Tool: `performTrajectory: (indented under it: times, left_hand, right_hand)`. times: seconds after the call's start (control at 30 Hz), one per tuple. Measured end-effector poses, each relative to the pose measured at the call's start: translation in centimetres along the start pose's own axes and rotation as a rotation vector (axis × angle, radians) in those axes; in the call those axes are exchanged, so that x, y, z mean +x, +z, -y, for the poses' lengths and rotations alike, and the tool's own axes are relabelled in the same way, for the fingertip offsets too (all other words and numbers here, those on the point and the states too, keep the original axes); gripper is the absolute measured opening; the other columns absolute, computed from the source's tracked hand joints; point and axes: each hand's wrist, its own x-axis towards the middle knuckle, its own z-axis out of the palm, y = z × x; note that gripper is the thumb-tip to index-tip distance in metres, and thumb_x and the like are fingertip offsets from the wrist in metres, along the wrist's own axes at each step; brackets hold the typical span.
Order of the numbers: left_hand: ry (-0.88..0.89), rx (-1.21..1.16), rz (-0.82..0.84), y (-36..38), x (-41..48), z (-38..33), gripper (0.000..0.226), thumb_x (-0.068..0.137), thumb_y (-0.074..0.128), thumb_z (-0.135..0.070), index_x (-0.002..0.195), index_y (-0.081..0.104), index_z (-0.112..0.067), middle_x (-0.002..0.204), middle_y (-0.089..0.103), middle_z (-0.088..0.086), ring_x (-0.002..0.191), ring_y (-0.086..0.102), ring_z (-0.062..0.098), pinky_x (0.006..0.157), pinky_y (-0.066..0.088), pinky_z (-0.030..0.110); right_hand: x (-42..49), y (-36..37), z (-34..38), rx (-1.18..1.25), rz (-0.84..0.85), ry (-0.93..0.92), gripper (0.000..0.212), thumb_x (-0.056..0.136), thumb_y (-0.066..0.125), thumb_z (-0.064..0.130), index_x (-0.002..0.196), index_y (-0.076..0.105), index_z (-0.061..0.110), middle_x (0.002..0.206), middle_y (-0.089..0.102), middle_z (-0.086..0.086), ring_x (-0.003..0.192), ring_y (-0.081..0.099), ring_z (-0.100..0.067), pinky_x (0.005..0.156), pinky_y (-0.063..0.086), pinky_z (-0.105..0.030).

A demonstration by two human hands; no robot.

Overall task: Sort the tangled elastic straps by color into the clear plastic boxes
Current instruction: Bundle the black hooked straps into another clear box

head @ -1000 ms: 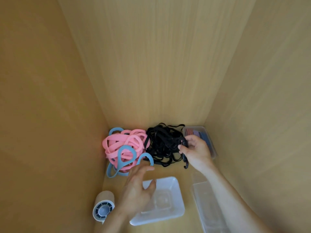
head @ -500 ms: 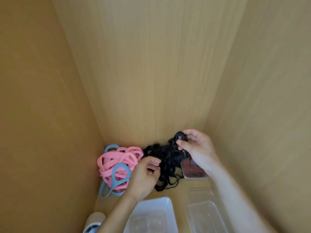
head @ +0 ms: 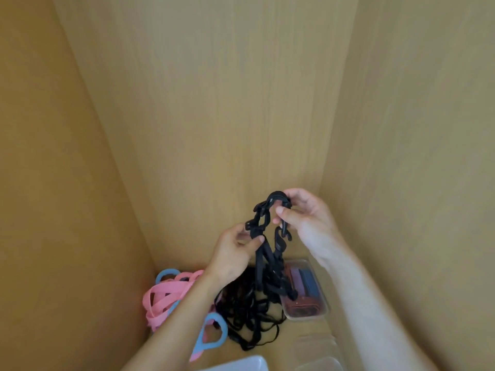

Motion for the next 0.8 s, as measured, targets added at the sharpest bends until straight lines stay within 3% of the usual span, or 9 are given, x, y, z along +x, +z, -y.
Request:
performTrajectory:
  times: [0.07,0.2,0.4,0.5,0.57,0.6,0.67,0.8]
  left_hand:
    - [0.023,0.006,-0.011,-0.7,0.9,-1.2,0.014,0.086,0.079,-0.017,0.093,0.072,-0.027,0.093,0.075,-0.01,0.087,0.065,0.002,0.075,0.049,0.012]
    - [0.029,-0.012,0.051,-1.8,2.0,-3.1,0.022,0.08,0.082,-0.007,0.09,0.07,-0.022,0.094,0.075,-0.01,0.091,0.067,-0.002,0.08,0.05,0.019]
    - [-0.059,-0.123,0.244,-2.1,2.4,-4.0,0.049,0.076,0.083,-0.011,0.119,0.063,-0.022,0.11,0.075,-0.008,0.107,0.07,0.011,0.098,0.05,0.034]
    - [-0.059,-0.115,0.296,-1.6,2.6,-4.2,0.033,0.081,0.078,-0.013,0.112,0.069,-0.021,0.107,0.077,-0.006,0.104,0.071,0.012,0.096,0.052,0.033]
    - [-0.031,-0.057,0.321,-1.2,2.6,-4.3,0.01,0.087,0.074,-0.012,0.093,0.074,-0.02,0.094,0.078,-0.003,0.089,0.073,0.013,0.089,0.056,0.029]
    - [-0.01,-0.037,0.321,-1.1,2.6,-4.5,0.01,0.09,0.072,-0.013,0.085,0.074,-0.021,0.087,0.076,-0.003,0.082,0.071,0.013,0.083,0.056,0.026]
    - [0.017,-0.032,0.295,-0.9,2.7,-4.9,0.015,0.093,0.069,-0.012,0.082,0.074,-0.02,0.08,0.073,-0.001,0.077,0.068,0.014,0.077,0.055,0.025]
    - [0.015,-0.099,0.195,-1.4,3.0,-5.6,0.006,0.092,0.071,-0.01,0.088,0.075,-0.012,0.086,0.076,0.012,0.077,0.072,0.022,0.082,0.06,0.04]
  right_hand:
    - [0.6,-0.4,0.5,0.002,-0.015,0.0,0.019,0.095,0.065,0.004,0.097,0.071,0.021,0.091,0.071,0.0,0.076,0.07,-0.012,0.068,0.054,-0.018]
    - [1.5,-1.0,0.9,0.05,-0.046,0.059,0.023,0.095,0.064,0.001,0.112,0.07,0.014,0.107,0.067,-0.012,0.079,0.072,-0.016,0.074,0.061,-0.027]
    - [2.0,-0.7,1.3,0.045,-0.015,0.086,0.024,0.093,0.066,0.002,0.109,0.071,0.02,0.11,0.071,-0.009,0.089,0.075,-0.019,0.08,0.062,-0.031]
    - [2.4,-0.5,1.6,0.085,-0.019,0.071,0.025,0.092,0.067,0.0,0.11,0.072,0.018,0.106,0.072,-0.011,0.085,0.074,-0.02,0.081,0.062,-0.034]
    - [2.6,-0.4,1.8,0.103,-0.024,0.06,0.026,0.092,0.067,-0.001,0.111,0.071,0.016,0.102,0.072,-0.011,0.081,0.073,-0.021,0.082,0.062,-0.037]
    - [2.7,-0.4,1.9,0.103,-0.024,0.054,0.026,0.092,0.067,-0.002,0.111,0.071,0.015,0.099,0.072,-0.01,0.08,0.072,-0.02,0.082,0.062,-0.037]
    - [2.9,-0.4,2.0,0.076,-0.032,0.039,0.024,0.091,0.068,0.0,0.11,0.072,0.015,0.098,0.073,-0.006,0.081,0.072,-0.017,0.081,0.061,-0.032]
    - [2.9,-0.6,2.0,-0.116,-0.065,-0.011,0.023,0.089,0.075,0.01,0.094,0.072,0.032,0.087,0.074,0.012,0.08,0.067,0.005,0.07,0.047,-0.004]
